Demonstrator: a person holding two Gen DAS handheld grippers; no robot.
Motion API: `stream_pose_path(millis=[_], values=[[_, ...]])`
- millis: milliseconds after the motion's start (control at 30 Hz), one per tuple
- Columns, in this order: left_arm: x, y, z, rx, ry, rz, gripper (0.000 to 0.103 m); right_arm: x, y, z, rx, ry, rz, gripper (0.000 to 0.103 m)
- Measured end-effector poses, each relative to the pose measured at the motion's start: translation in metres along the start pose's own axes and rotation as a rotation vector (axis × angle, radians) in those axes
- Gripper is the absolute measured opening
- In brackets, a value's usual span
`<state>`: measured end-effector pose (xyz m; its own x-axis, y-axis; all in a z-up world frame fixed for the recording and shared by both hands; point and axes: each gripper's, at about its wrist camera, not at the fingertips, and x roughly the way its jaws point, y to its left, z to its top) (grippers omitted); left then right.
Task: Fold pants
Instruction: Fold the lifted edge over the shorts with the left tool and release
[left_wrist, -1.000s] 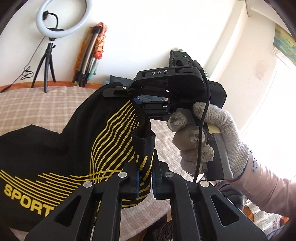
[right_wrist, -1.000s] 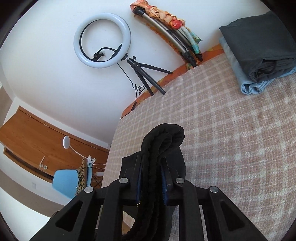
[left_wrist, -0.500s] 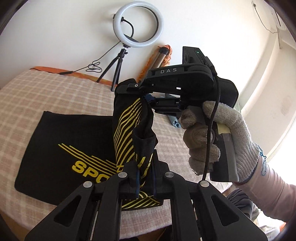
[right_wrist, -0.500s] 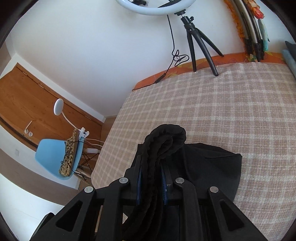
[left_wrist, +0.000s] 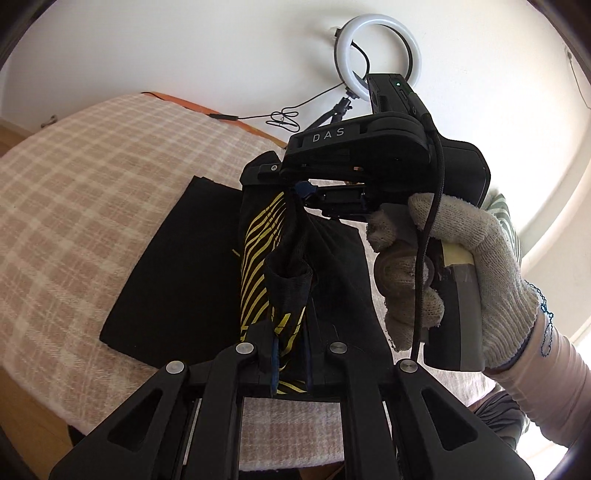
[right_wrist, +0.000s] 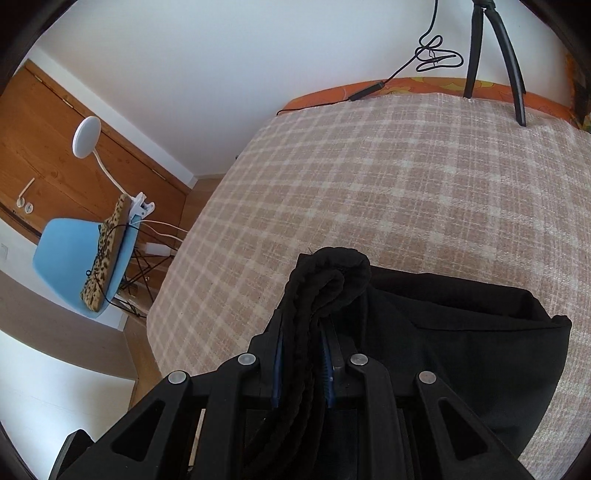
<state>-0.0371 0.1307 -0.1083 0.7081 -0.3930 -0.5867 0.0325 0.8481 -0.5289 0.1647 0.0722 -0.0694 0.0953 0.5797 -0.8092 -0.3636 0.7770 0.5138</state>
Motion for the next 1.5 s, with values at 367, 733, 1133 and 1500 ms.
stream_pose_path(millis=[367, 733, 1133, 1500], values=[[-0.018, 0.022, -0.004, 0.008, 0.026, 0.165, 0.039, 0.031, 0.019, 0.004, -0.070, 0.075, -0.034, 0.042], [-0.052, 0.013, -0.008, 0.087, -0.078, 0.340, 0.046, -0.043, 0.007, 0.001, -0.095, -0.083, 0.086, 0.056], [-0.005, 0.005, -0.005, 0.149, 0.054, 0.332, 0.045, -0.074, -0.069, -0.019, -0.120, -0.183, -0.185, 0.052], [-0.005, 0.022, -0.004, 0.084, 0.052, 0.295, 0.014, -0.046, -0.116, -0.003, -0.013, -0.113, -0.205, 0.038]])
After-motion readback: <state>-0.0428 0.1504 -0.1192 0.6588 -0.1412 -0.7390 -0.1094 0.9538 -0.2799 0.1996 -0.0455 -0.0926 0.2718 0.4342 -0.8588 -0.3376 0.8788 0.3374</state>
